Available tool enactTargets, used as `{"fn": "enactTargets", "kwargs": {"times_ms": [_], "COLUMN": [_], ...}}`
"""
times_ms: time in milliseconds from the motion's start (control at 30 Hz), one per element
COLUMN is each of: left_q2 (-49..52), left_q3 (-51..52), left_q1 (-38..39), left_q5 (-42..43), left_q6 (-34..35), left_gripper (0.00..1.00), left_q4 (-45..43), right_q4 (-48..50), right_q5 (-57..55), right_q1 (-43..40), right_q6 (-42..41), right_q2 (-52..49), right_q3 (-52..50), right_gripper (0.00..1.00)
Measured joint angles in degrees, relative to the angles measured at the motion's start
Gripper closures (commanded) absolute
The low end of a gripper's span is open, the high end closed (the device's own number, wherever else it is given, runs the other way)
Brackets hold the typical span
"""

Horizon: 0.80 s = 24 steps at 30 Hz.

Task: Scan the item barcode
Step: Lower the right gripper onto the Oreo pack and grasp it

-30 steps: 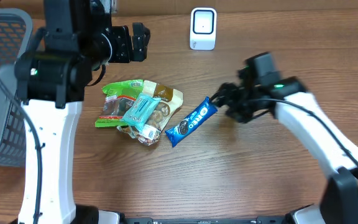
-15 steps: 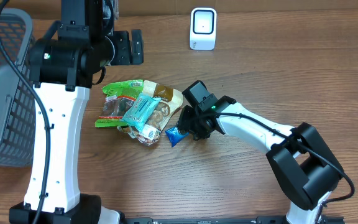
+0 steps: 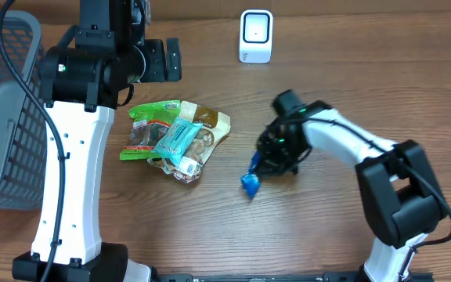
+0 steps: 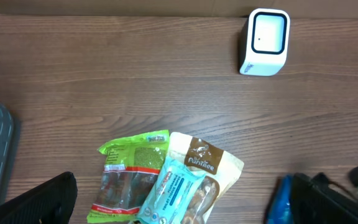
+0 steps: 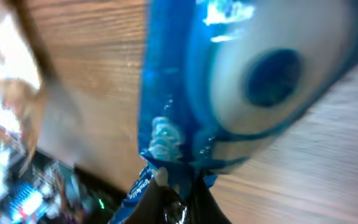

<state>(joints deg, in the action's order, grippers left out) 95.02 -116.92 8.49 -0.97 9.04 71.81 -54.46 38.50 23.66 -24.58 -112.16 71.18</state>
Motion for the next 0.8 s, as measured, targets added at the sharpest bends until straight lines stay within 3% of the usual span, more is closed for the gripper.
{"fn": "enactTargets", "kwargs": {"times_ms": [100,200,300,400,533,800], "left_q2": [0.0,0.0,0.0,0.0,0.0,0.0], "left_q3": [0.0,0.0,0.0,0.0,0.0,0.0], "left_q1": [0.0,0.0,0.0,0.0,0.0,0.0], "left_q5": [-0.02,-0.15,-0.17,-0.17,-0.17,-0.17], "left_q6": [0.0,0.0,0.0,0.0,0.0,0.0], "left_gripper": [0.0,0.0,0.0,0.0,0.0,0.0], "left_q4": [0.02,0.07,0.07,0.02,0.0,0.02], "right_q4": [-13.97,-24.57,-34.75,-38.42,-38.12,-39.8], "right_q5": [11.72,18.6,23.12,25.42,28.72,38.86], "right_q1": [-6.71,-9.35,-9.79,-9.79,-9.79,-9.79], "right_q6": [28.76,49.13,67.41,80.02,85.94,87.84], "right_q2": [-0.04,-0.09,-0.11,-0.09,-0.09,-0.11], "right_q3": [-0.09,-0.09,-0.07,-0.09,0.02,9.77], "right_gripper": [0.96,0.96,0.96,0.96,0.96,0.96]}}
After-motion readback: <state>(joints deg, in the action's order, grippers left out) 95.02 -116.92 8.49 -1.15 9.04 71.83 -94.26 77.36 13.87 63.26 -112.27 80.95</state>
